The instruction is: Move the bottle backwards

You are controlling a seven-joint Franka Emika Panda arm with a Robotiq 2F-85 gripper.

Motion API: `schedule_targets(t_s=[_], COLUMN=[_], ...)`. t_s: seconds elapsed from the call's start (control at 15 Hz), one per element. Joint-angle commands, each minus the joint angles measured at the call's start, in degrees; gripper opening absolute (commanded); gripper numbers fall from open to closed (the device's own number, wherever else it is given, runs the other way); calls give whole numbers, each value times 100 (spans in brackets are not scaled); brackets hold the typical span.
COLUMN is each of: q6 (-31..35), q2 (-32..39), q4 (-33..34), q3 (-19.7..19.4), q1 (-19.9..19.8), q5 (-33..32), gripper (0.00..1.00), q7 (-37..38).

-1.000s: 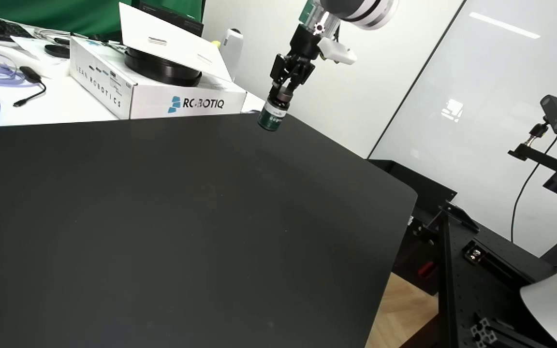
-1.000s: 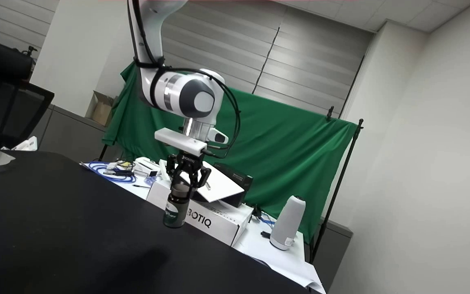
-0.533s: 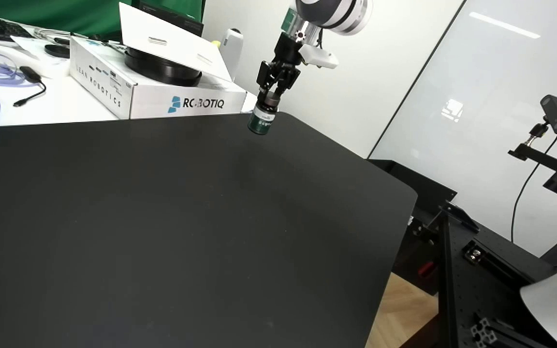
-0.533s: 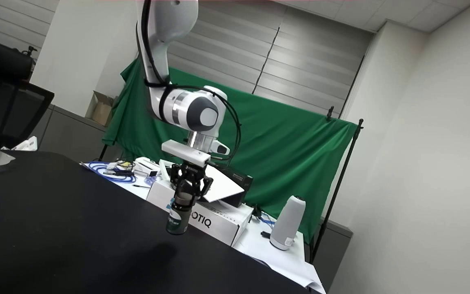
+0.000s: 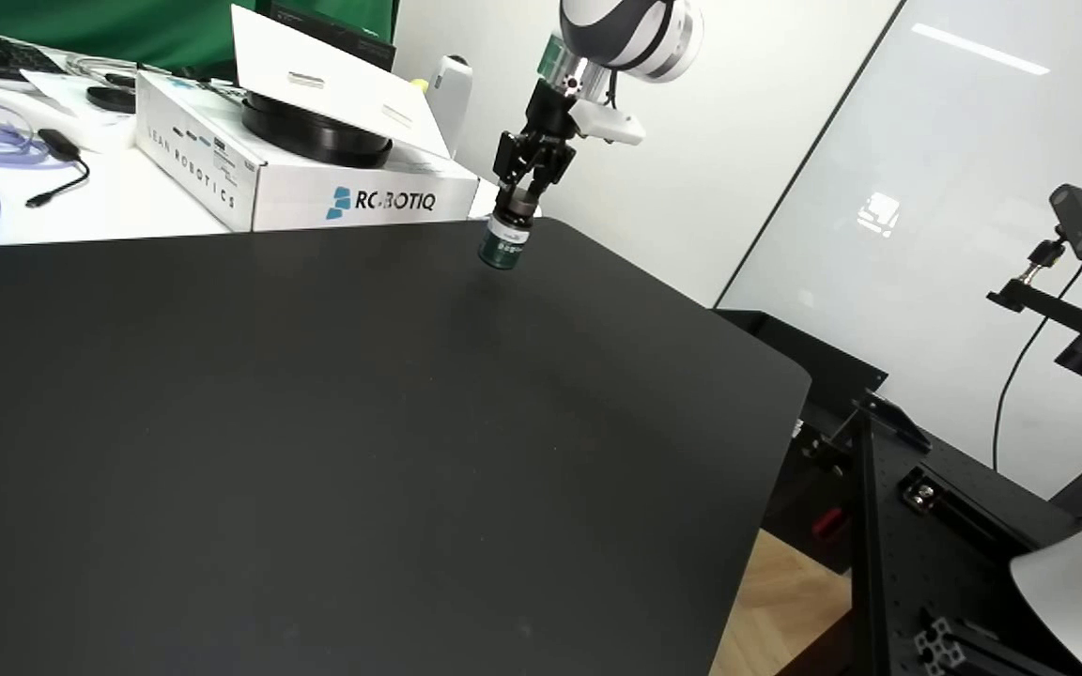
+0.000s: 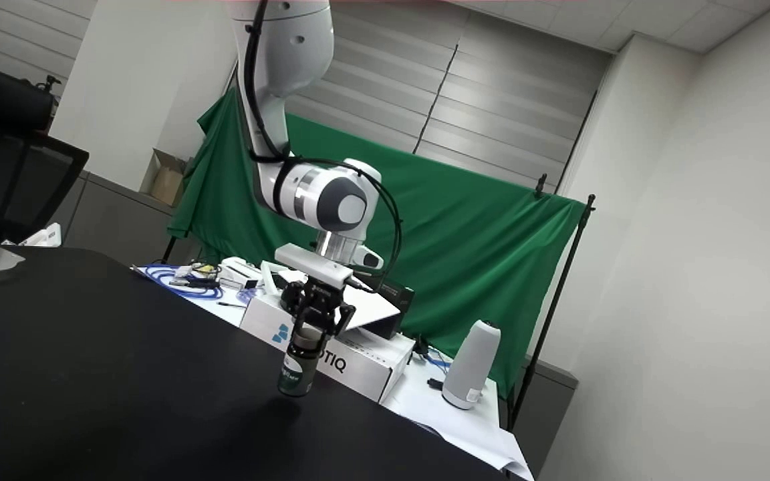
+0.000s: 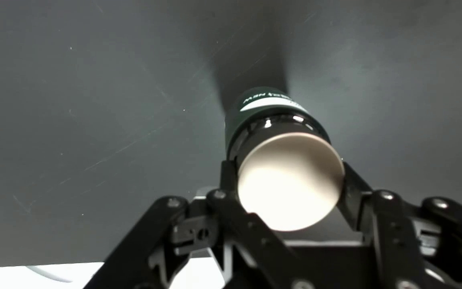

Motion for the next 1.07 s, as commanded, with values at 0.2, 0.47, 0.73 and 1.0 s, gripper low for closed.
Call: schedule_targets(t_s=[0.2,0.47,0.73,1.0], q6=[-236,-264,-316,-213], q2=[436,587,675,245], q4=[628,780,892,592], q3=[138,165,153,169], q1=[-191,-226,-212,-160], q5=[54,59,72,50], gripper=[36,36,84,100], q7=[52,57,138,91])
